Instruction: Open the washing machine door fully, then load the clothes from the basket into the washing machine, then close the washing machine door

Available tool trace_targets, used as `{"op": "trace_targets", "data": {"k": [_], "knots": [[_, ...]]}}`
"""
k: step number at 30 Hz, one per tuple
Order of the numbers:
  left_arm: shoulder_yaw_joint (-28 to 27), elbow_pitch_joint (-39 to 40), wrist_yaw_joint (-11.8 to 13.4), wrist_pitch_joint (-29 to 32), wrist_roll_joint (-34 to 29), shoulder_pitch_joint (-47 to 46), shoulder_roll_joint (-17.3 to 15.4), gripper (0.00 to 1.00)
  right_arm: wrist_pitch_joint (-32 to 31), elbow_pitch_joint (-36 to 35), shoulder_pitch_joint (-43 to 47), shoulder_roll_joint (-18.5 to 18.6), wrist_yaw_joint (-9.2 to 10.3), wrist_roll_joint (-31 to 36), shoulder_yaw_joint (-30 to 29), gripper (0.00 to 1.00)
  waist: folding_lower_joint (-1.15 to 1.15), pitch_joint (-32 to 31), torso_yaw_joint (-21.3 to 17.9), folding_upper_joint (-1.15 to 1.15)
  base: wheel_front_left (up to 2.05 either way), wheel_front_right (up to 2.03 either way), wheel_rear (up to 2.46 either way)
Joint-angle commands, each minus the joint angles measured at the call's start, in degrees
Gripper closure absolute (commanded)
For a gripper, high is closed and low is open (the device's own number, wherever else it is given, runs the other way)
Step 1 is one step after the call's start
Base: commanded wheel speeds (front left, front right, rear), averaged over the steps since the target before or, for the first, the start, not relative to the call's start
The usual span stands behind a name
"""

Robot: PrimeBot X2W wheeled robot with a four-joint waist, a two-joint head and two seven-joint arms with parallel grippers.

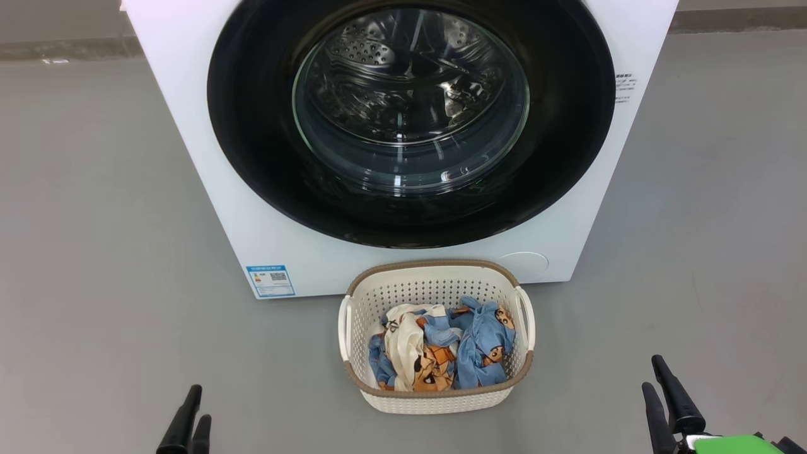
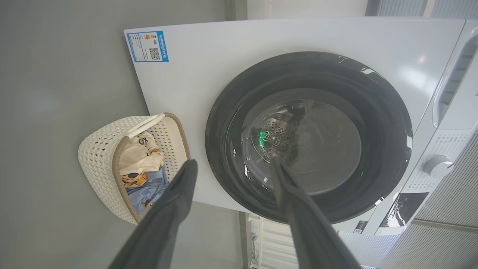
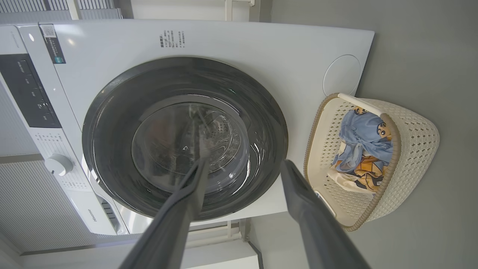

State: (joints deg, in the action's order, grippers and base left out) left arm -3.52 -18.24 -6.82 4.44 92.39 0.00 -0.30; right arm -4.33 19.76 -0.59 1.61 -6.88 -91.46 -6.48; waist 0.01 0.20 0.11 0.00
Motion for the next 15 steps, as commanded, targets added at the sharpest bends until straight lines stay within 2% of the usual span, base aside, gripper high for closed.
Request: {"op": "trace_targets", "data": {"k": [1, 15], "knots": [[-0.2, 2.0, -0.2, -0.5, -0.9, -1.4, -0.8, 0.00, 0.5, -1.6, -1.6, 0.4, -0.07, 1.0, 0.3, 0.00, -0.01, 0.0, 0.0, 0.00, 0.00, 0.00, 0.00], [0.6, 3.6, -0.3, -3.0, -9.9, -1.5, -1.4, 0.00, 3.0, -3.0, -2.6, 1.5, -0.14, 9.3, 2.1, 0.00, -0.01, 0.1, 0.3, 0.00, 0.00, 0.00, 0.00]]}}
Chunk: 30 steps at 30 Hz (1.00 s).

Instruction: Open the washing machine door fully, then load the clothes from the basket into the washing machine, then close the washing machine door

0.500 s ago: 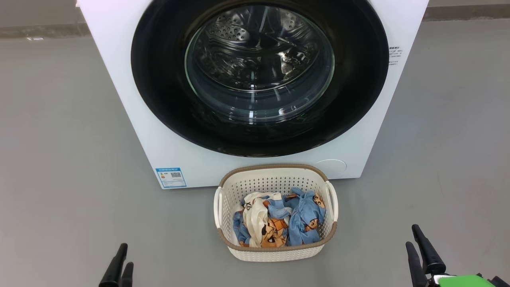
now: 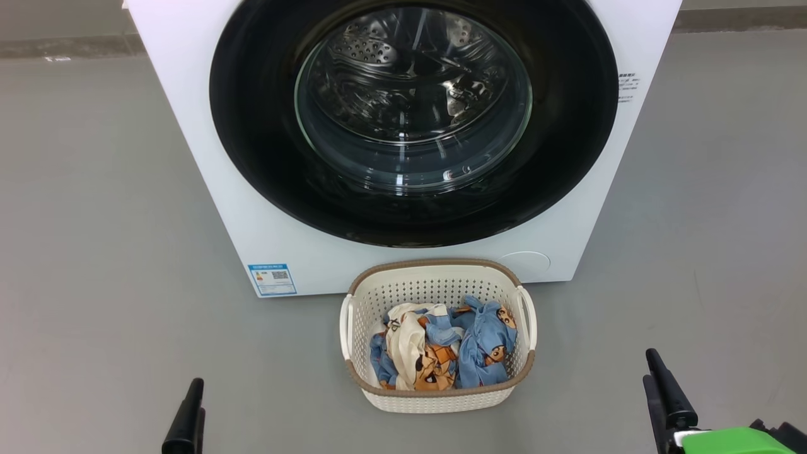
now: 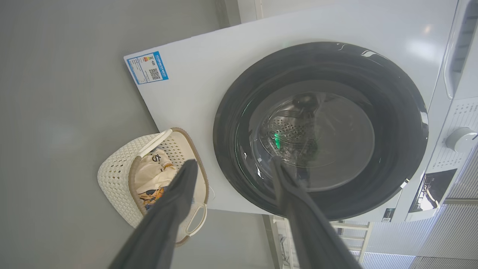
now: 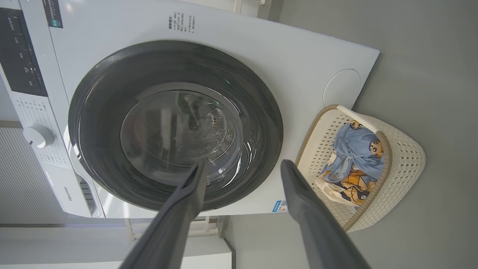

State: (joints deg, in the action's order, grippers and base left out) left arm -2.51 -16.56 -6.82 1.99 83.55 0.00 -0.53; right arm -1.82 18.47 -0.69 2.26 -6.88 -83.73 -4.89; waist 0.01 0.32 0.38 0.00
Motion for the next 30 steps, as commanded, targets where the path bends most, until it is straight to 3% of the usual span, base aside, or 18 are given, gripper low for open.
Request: {"op": "trace_targets", "data": {"k": [1, 30], "knots": [[-0.3, 2.0, -0.3, -0.7, -1.9, -1.5, -1.1, 0.00, 0.6, -1.7, -2.5, 1.0, -0.15, 2.4, 0.7, 0.00, -0.01, 0.0, 0.0, 0.00, 0.00, 0.00, 0.00], [1.2, 4.6, -0.4, -5.4, -27.7, -1.5, -1.5, 0.00, 5.3, 0.1, -4.1, 1.9, -0.28, 23.5, 3.7, 0.00, -0.01, 0.1, 0.5, 0.00, 0.00, 0.00, 0.00]]}}
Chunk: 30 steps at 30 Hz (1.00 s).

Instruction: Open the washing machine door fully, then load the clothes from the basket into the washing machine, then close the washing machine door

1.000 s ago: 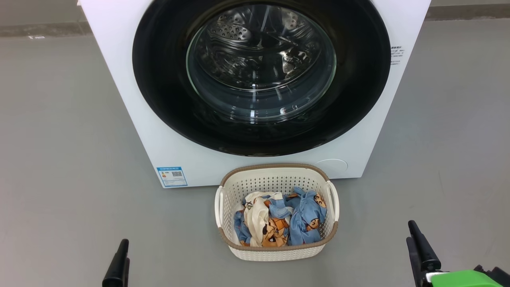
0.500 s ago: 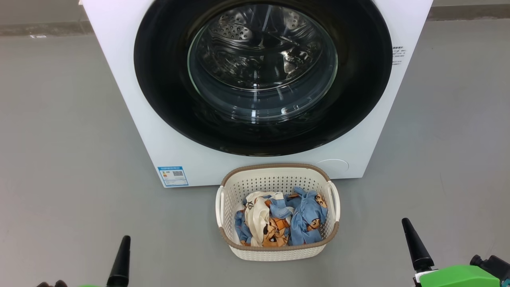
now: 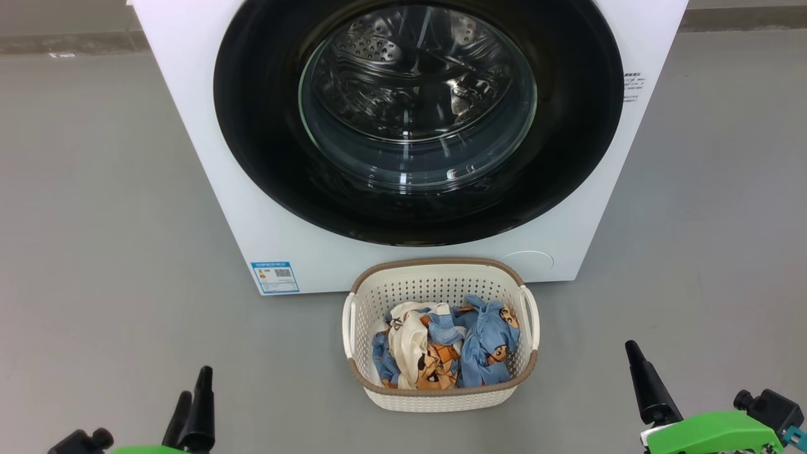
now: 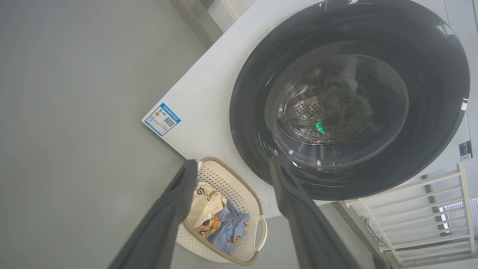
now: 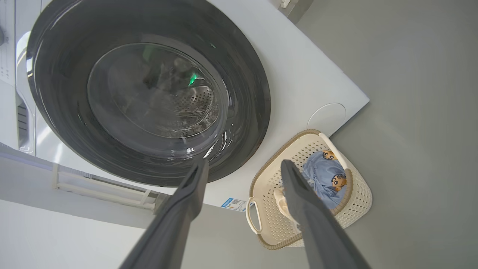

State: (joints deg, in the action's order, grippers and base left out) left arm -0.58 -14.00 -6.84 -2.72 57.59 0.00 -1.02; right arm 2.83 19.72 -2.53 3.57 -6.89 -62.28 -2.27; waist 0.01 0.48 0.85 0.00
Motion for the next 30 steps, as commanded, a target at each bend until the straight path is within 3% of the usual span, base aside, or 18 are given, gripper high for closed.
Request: {"op": "trace_targets", "data": {"k": [1, 30], "knots": [[-0.7, 2.1, -0.4, -0.9, -2.5, -1.5, -1.1, 0.00, 0.8, -1.1, -2.4, 0.6, -0.27, 2.6, 1.2, 0.00, -0.01, 0.0, 0.0, 0.00, 0.00, 0.00, 0.00], [0.7, 4.7, -0.5, -5.6, -22.3, -0.6, -1.4, 0.00, 5.5, -0.3, -3.3, 1.6, -0.41, 19.0, 5.1, 0.00, -0.01, -0.7, 0.2, 0.00, 0.00, 0.00, 0.00]]}}
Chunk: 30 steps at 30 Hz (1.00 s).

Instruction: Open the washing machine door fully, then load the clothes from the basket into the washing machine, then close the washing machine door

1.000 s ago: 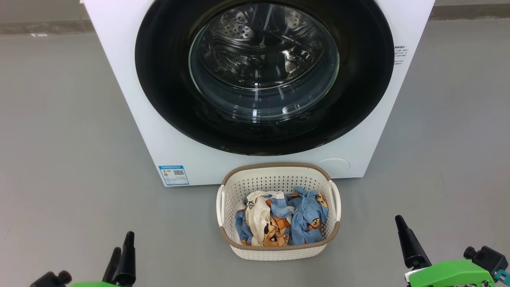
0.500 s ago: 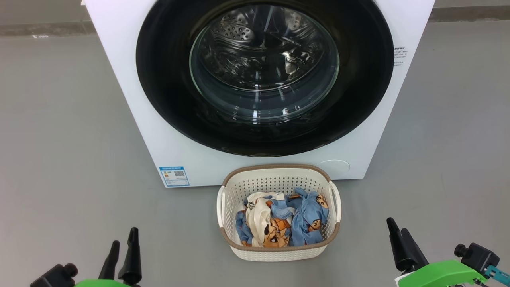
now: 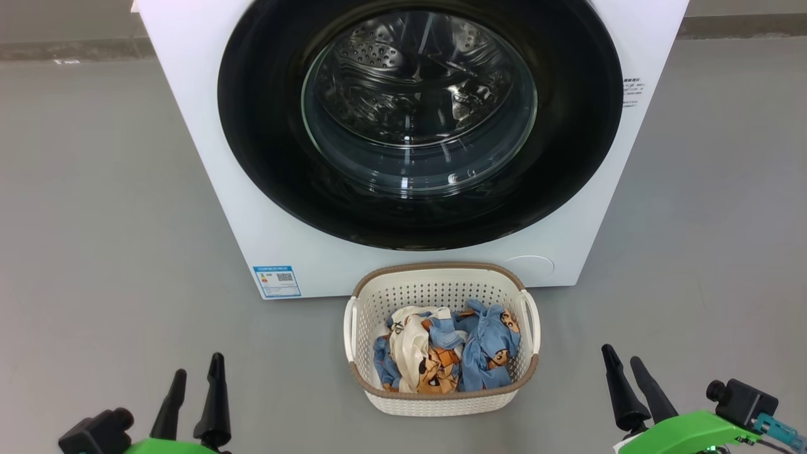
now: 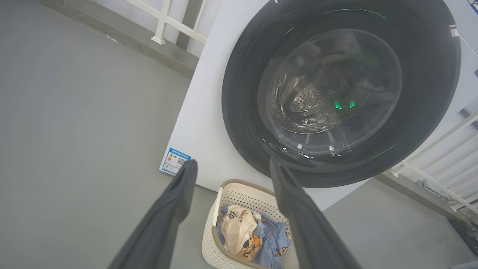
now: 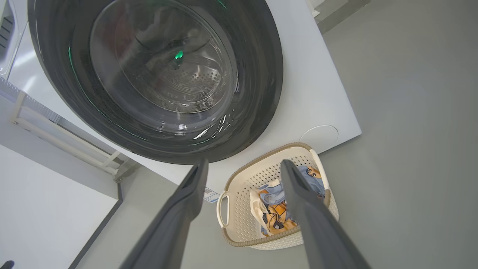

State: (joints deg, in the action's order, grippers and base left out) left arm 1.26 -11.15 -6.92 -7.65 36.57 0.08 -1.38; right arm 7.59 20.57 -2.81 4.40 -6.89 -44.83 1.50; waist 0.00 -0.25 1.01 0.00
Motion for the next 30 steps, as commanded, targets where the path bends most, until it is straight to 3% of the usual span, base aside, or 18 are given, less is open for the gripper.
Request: {"op": "trace_targets", "data": {"k": [1, 30], "knots": [[-1.1, 1.9, -0.4, -0.8, -1.9, -0.7, -1.1, 0.00, 0.9, -1.2, -3.0, 0.8, -0.41, 2.1, 1.4, 0.00, 0.00, 0.0, 0.0, 0.00, 0.00, 0.00, 0.00], [-0.5, 3.1, -0.5, -5.9, -19.7, -0.2, -1.6, 0.00, 6.0, -1.0, -2.5, 1.1, -0.55, 21.0, -0.2, 0.00, 0.00, 0.1, -0.7, 0.00, 0.00, 0.00, 0.00]]}}
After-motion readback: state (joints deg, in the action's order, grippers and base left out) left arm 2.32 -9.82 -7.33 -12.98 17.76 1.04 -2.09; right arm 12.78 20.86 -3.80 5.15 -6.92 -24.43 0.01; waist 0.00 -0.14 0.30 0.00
